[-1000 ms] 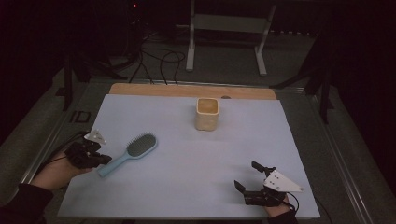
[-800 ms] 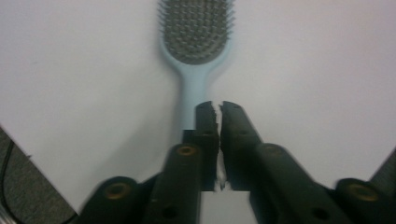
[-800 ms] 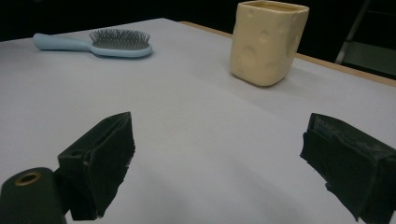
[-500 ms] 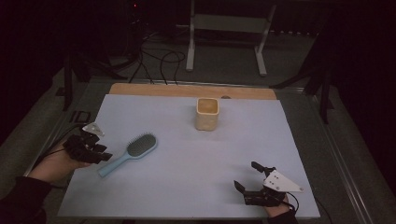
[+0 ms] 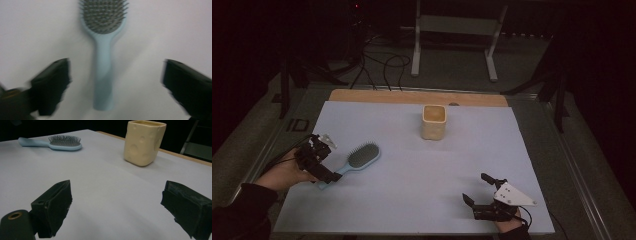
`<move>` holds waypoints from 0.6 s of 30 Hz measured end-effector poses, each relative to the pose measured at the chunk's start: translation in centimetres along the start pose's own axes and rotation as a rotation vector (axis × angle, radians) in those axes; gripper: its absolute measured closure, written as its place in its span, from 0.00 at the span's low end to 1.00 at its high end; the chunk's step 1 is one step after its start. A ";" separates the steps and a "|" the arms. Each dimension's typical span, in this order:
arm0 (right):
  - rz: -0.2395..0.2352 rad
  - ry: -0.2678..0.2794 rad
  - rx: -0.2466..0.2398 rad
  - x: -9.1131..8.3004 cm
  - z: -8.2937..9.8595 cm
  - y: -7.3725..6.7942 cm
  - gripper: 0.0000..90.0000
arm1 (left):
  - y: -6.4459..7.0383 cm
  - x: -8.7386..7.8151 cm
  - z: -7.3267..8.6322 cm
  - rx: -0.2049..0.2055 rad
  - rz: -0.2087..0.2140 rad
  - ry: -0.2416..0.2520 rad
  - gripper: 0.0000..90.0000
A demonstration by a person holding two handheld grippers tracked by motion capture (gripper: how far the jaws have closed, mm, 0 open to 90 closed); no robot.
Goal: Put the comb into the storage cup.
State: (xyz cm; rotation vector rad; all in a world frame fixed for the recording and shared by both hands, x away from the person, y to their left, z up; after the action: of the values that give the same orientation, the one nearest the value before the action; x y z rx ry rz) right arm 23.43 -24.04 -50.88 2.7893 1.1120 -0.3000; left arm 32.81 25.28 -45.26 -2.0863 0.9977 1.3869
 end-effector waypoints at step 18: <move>-0.002 0.005 0.000 0.0 -0.1 0.0 0.10 | 0.0 3.6 -0.7 0.027 0.012 0.011 0.00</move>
State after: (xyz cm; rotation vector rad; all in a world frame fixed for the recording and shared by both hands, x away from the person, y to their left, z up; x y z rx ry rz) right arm 23.39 -24.01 -50.82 2.7906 1.1165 -0.2938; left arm 34.07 23.59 -48.26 -2.0734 1.0295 1.3618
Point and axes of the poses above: each handheld gripper's, and its own axes: x roughly forward along the jaws, z roughly out of its underside, y roughly to its right, the point moved 3 cm from there along x, roughly forward along the jaws, and after that the axes turned 5 degrees about y, right-handed, at the moved point
